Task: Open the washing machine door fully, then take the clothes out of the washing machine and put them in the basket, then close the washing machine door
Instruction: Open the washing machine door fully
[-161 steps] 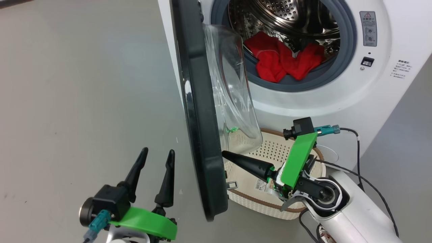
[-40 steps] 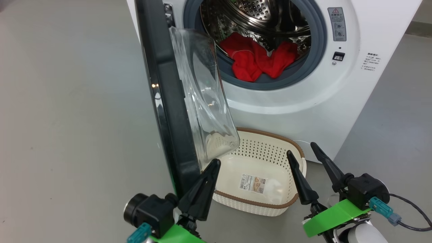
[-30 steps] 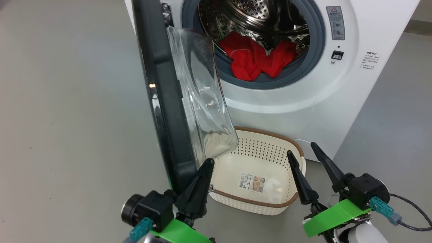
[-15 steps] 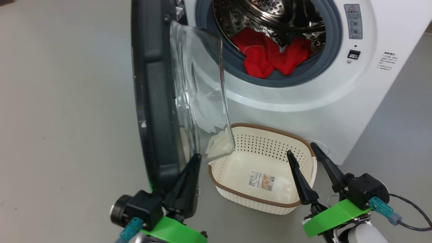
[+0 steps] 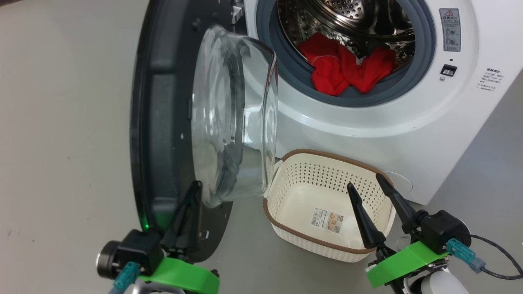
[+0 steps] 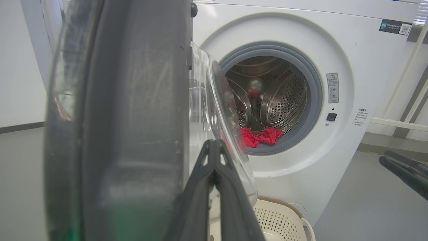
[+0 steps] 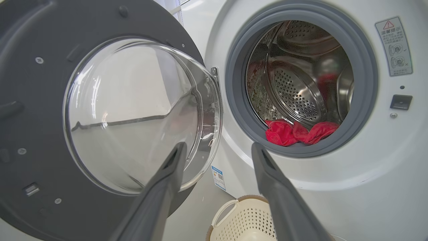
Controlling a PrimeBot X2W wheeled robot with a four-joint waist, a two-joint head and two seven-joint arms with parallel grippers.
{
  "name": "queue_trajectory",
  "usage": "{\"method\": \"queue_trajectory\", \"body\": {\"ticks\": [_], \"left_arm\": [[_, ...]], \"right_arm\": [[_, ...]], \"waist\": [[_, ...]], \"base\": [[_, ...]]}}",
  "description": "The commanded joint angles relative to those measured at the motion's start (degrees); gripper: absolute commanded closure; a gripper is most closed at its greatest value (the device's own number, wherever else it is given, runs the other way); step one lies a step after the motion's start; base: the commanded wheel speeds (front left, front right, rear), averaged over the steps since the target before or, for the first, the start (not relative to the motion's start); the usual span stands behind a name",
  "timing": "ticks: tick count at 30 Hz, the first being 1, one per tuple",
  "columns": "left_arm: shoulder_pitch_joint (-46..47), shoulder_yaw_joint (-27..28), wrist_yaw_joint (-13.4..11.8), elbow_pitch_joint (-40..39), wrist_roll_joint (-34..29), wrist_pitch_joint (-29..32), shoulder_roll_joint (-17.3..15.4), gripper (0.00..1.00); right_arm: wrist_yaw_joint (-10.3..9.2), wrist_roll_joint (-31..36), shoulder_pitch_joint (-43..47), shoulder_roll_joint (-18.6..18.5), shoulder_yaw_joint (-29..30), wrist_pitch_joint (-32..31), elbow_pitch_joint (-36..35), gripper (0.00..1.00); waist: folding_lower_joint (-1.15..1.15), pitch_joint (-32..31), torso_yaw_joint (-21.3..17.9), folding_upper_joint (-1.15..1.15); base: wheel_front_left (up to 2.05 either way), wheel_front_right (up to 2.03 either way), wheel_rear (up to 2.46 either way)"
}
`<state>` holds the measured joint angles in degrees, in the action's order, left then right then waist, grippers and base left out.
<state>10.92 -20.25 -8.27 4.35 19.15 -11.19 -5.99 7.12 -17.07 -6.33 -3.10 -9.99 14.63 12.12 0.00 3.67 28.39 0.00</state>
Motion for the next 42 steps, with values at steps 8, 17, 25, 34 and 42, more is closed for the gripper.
{"method": "queue_trajectory", "body": {"ticks": [8, 17, 25, 34, 42], "left_arm": [[2.0, 6.2, -2.0, 1.0, 1.2, -1.3, -3.1, 1.00], [2.9, 10.0, -3.6, 3.1, 2.5, -2.6, -3.9, 1.00], [4.8, 12.8, -4.1, 5.9, 2.8, -3.3, -4.7, 1.00], [8.2, 15.0, -3.6, 10.1, 2.9, -3.7, -5.3, 1.00], [10.5, 17.0, -2.8, 13.8, 3.4, -3.8, -5.6, 1.00]], "right_arm": [[0.36, 0.8, -1.3, 0.2, -1.6, 0.4, -0.9, 0.00], [0.36, 1.9, -1.2, 0.2, -1.4, 0.4, -1.1, 0.00], [0.36, 2.7, -1.5, 0.2, -1.7, 0.4, -0.7, 0.00], [0.36, 3.2, -1.5, 0.2, -1.9, 0.0, -0.8, 0.00], [0.36, 3.4, -1.2, 0.2, -2.3, -0.5, -1.2, 0.00]], "waist": [[0.00, 0.2, 0.1, 0.00], [0.00, 1.3, -0.2, 0.00], [0.00, 2.3, 0.2, 0.00], [0.00, 2.8, 1.0, 0.00], [0.00, 2.5, 1.1, 0.00]], "base": [[0.00, 0.00, 0.00], [0.00, 0.00, 0.00], [0.00, 0.00, 0.00], [0.00, 0.00, 0.00], [0.00, 0.00, 0.00]]}}
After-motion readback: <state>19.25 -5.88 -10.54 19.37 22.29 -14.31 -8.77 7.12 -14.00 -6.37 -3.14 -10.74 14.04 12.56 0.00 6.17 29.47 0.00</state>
